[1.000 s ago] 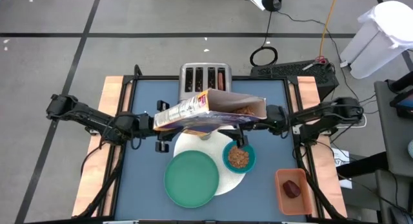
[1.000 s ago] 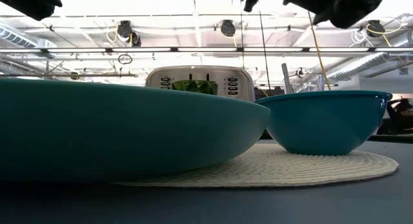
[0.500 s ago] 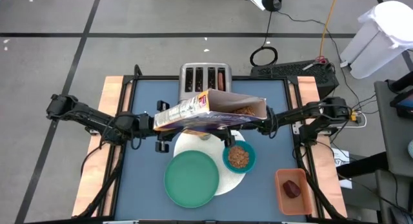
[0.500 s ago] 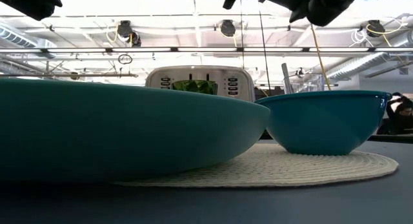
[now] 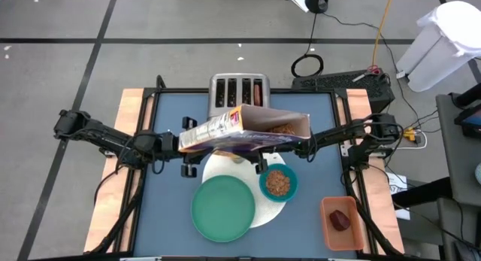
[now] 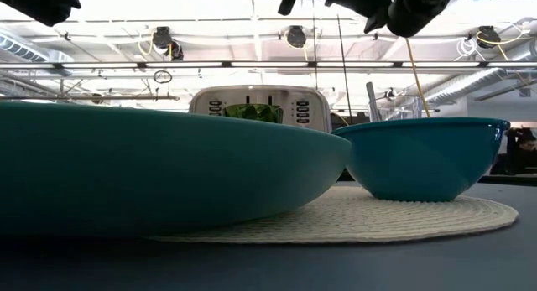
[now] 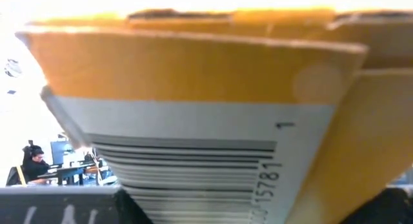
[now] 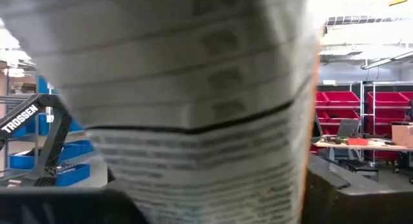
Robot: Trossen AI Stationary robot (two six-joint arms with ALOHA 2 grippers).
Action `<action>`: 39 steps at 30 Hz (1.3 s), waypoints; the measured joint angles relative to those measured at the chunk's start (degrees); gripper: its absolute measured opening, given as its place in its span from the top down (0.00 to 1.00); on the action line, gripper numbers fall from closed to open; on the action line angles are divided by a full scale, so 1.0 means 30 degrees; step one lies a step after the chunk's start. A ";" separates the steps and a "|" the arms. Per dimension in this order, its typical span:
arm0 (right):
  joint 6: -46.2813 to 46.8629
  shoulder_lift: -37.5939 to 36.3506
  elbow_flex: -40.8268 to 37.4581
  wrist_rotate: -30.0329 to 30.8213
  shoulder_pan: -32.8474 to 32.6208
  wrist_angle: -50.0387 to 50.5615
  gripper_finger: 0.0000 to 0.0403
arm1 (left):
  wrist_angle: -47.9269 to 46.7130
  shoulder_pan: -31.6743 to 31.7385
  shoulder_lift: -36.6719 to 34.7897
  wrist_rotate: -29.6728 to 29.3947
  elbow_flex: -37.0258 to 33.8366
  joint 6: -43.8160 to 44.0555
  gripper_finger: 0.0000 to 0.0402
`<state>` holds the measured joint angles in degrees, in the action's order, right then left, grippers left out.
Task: Arrange a breakfast setting
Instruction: Pour the cereal into the blue bowl
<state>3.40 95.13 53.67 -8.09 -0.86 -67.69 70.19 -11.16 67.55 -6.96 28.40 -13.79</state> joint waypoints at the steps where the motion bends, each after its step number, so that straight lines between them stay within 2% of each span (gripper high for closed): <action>1: 0.0000 0.0000 0.0000 0.0014 0.0000 0.0003 0.53 | -0.0012 0.0000 0.0000 -0.0009 0.0000 -0.0003 0.56; 5: -0.0073 0.0000 0.0000 0.0069 0.0000 0.0010 0.62 | -0.0063 0.0000 0.0000 -0.0051 0.0015 0.0085 0.56; 9: -0.0082 0.0000 0.0000 0.0081 0.0007 0.0025 0.66 | -0.0085 0.0000 0.0000 -0.0066 0.0015 0.0185 0.56; 28: 0.0007 -0.0067 0.0000 0.0070 0.0013 0.0223 0.66 | -0.0380 -0.0022 0.0000 -0.0577 0.0015 0.0262 0.56; 36: 0.0022 -0.0929 -0.0007 0.0025 0.0139 0.1981 0.66 | -0.0872 -0.0022 0.0000 -0.0923 0.0015 0.0499 0.56; 39: 0.0022 -0.1294 -0.0007 0.0054 0.0218 0.2795 0.66 | -0.1174 0.0000 0.0029 -0.1252 0.0015 0.0854 0.52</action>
<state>3.46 91.25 53.65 -7.92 -0.21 -59.30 66.66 -11.16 67.64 -10.72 28.45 -11.23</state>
